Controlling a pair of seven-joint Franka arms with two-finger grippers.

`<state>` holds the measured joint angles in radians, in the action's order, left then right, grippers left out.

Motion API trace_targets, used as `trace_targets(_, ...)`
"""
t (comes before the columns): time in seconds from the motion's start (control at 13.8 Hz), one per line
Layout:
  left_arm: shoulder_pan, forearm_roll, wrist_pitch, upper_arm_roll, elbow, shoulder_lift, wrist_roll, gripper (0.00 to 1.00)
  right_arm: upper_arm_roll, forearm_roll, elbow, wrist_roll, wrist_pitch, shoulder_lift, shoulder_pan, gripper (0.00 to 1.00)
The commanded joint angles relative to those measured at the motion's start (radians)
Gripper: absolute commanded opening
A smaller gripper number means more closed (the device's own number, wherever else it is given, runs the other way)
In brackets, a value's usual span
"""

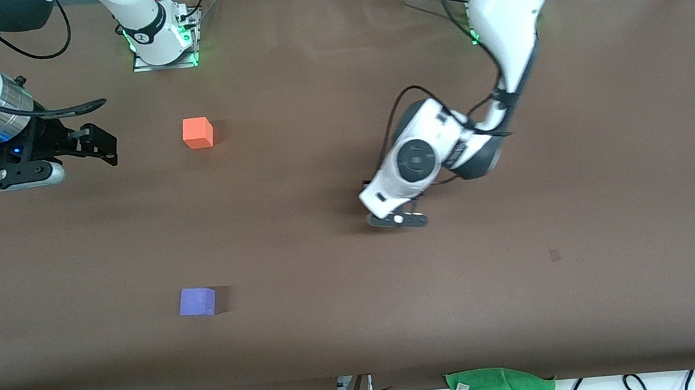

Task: Place blue block between orange and purple blocks
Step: 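Carry the blue cube with the left gripper toward the table middle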

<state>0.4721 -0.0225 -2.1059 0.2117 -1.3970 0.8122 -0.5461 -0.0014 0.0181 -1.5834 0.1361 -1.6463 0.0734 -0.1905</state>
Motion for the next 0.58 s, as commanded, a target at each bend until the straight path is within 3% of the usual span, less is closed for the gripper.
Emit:
trace_targets(0.0,0.052,-0.014,-0.034,-0.015,0.064,0.053,-0.09,0.05,0.001,0.002,0.006,-0.001,0.005,-0.003,0.0,1.0)
trace_targets(0.07,0.057,-0.014,-0.042,-0.015,0.064,0.059,-0.1,0.06,0.0,0.002,0.006,-0.001,0.003,-0.003,0.0,1.0)
trace_targets(0.14,0.059,-0.013,-0.043,-0.015,0.064,0.059,-0.098,0.2,0.0,0.002,0.008,-0.001,0.0,-0.003,0.0,1.0)
trace_targets(0.22,0.053,-0.007,-0.043,-0.017,0.062,0.059,-0.098,0.83,0.001,0.002,0.008,-0.001,0.0,-0.003,-0.001,1.0)
trace_targets(0.29,0.049,-0.001,-0.043,-0.018,0.062,0.052,-0.088,1.0,0.001,0.002,0.008,-0.003,-0.001,-0.003,-0.001,1.0)
trace_targets(0.51,0.042,-0.002,-0.008,-0.02,0.053,-0.005,-0.094,1.0,0.001,0.002,0.01,-0.003,-0.004,-0.003,0.0,1.0)
